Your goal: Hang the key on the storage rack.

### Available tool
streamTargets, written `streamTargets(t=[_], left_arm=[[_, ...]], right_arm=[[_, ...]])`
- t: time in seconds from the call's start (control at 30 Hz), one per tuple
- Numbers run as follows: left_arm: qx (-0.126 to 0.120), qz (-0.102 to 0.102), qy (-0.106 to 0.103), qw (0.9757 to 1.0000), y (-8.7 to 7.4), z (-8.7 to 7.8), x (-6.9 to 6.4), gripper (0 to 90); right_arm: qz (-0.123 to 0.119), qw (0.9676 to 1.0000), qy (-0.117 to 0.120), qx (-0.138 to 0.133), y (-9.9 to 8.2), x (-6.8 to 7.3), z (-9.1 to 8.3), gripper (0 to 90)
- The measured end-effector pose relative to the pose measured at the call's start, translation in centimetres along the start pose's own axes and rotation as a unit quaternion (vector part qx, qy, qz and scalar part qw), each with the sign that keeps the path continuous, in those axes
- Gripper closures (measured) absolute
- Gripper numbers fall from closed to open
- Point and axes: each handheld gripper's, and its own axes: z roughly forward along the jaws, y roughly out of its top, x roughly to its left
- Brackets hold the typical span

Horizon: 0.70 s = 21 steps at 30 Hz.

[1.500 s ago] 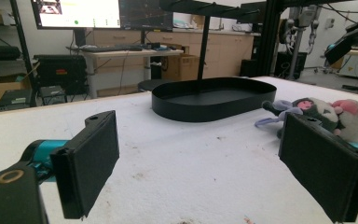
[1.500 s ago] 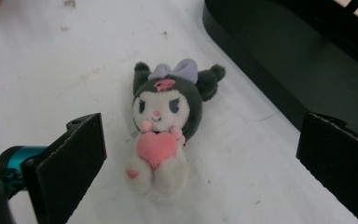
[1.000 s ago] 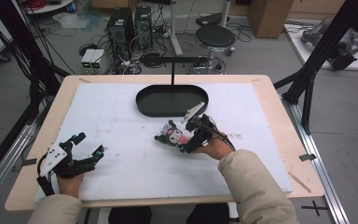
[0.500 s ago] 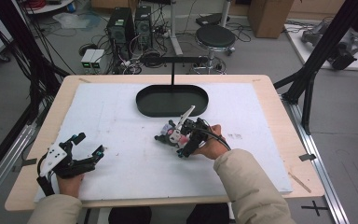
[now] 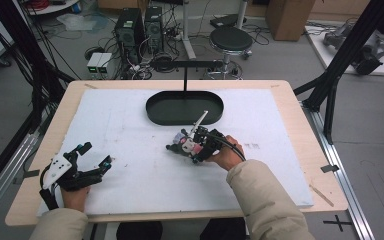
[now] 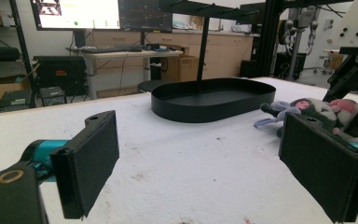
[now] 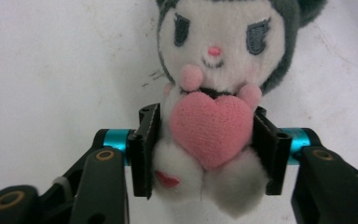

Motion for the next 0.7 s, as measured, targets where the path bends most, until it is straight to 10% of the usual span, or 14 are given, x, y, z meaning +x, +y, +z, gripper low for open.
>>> streamTargets(t=[0.43,0.7], left_arm=[[0.0,0.0,0.0,1.0,0.0,0.0,0.0,12.5],[0.002,-0.002,0.0,1.0,0.0,0.0,0.0,12.5]], right_arm=[[0.032,0.9994,0.001,-0.013,-0.2,-0.3,-0.6,57.7],[0.078,0.9938,-0.01,-0.079,-1.0,-1.9,-3.3,57.8]])
